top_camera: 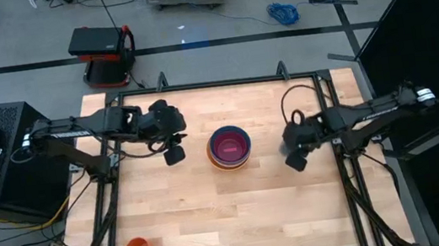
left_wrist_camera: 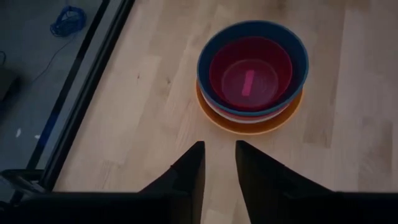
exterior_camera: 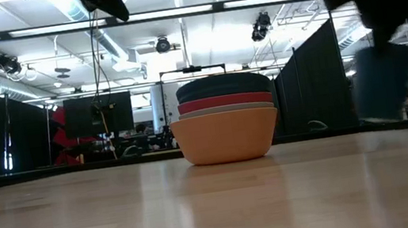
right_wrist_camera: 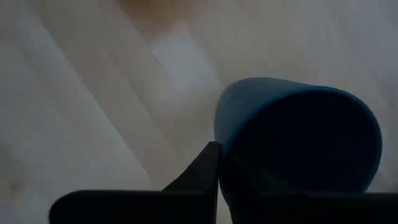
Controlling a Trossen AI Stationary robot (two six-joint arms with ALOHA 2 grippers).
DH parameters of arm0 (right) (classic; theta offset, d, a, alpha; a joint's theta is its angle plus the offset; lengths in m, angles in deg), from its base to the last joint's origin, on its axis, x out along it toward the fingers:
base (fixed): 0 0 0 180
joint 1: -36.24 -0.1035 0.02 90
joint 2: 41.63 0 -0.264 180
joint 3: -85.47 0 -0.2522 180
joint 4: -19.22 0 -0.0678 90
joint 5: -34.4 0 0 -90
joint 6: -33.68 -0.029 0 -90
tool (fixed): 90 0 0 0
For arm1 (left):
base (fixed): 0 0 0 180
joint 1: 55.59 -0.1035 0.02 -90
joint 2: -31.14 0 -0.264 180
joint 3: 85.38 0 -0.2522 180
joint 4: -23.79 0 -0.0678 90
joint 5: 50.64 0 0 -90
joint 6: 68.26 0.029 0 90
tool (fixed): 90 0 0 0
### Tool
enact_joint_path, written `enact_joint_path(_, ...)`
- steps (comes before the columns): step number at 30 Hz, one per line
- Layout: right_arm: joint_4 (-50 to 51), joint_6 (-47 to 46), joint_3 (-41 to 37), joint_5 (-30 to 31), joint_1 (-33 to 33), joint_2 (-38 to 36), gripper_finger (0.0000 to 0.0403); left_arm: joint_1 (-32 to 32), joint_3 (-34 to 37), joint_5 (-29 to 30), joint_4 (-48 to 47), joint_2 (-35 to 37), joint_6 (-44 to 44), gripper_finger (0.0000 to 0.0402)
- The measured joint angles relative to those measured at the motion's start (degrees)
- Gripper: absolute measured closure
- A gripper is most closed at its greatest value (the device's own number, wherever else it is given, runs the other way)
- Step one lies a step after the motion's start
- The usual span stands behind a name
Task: Nest bowls inside each other
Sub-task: Move the blue cup to the right of the stacked bowls
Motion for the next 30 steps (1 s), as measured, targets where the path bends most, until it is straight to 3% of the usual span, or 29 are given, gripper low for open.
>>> enact_joint_path(12, 0.9, 15.8, 13.7, -0.3, 4.0, 8.0, 0.0403, 0.0, 0.0, 1.6, 0.7, 0.0, 0.0, 0.0326)
enact_joint_path(30, 4.0, 24.4, 17.6, -5.1, 4.2, 20.9, 0.0403, 0.0, 0.0, 1.6, 0.7, 0.0, -0.2, 0.0324)
